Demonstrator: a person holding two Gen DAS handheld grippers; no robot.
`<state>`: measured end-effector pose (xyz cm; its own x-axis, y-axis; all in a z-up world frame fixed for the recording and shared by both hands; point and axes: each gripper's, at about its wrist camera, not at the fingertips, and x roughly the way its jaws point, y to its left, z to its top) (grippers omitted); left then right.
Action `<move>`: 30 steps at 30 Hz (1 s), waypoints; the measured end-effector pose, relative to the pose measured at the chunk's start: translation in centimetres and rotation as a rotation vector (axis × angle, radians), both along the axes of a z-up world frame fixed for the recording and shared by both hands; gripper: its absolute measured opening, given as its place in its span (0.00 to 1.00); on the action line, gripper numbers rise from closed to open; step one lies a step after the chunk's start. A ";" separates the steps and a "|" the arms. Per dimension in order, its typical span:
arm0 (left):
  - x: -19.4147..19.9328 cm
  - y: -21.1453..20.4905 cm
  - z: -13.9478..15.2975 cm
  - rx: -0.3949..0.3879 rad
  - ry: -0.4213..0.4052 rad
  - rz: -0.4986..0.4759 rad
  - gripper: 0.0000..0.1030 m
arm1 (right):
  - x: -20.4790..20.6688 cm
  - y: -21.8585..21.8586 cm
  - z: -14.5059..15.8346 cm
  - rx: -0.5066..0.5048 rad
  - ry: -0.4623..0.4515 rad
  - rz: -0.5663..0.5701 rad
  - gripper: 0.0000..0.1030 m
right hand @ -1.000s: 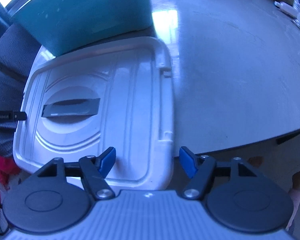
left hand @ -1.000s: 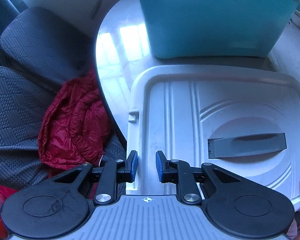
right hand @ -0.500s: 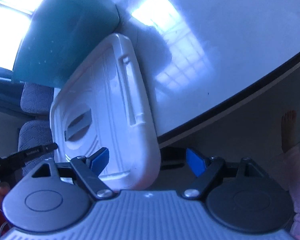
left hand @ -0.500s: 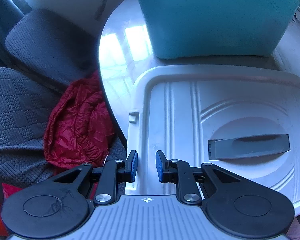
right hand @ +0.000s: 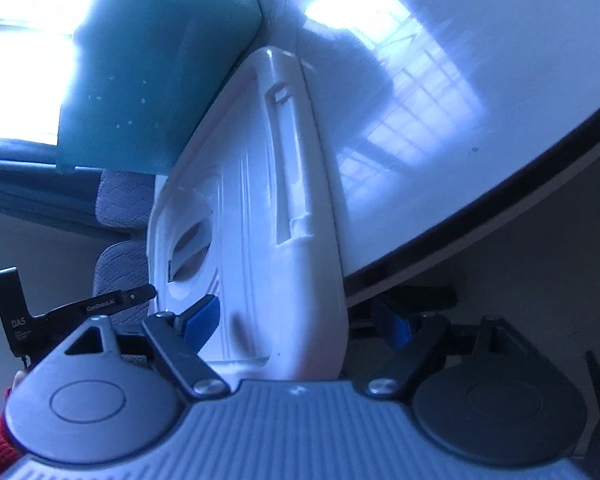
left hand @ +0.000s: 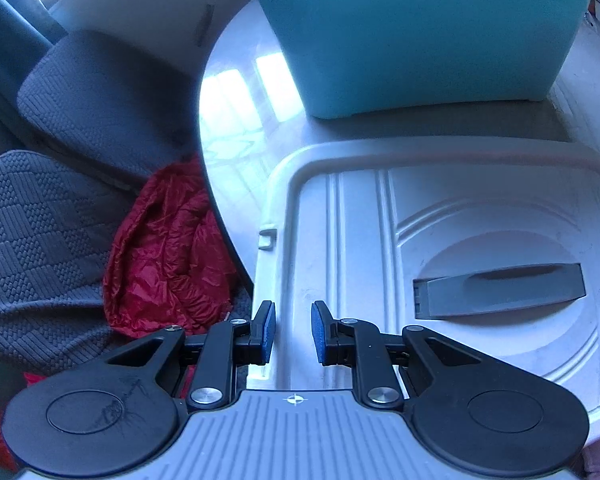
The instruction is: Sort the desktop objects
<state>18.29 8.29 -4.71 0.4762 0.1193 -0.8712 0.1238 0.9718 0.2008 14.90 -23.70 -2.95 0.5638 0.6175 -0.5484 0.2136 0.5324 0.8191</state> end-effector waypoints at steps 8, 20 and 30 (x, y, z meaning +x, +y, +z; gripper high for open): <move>-0.1 -0.5 -0.2 0.013 0.003 -0.011 0.21 | 0.8 -0.4 -1.1 0.191 0.008 0.068 0.38; -0.2 0.8 0.5 -0.064 -0.039 0.055 0.21 | 0.4 -0.7 2.2 0.324 -0.056 0.086 0.10; -1.0 3.0 0.3 -0.137 -0.021 0.105 0.18 | 0.6 -0.4 4.3 0.324 -0.087 0.128 0.10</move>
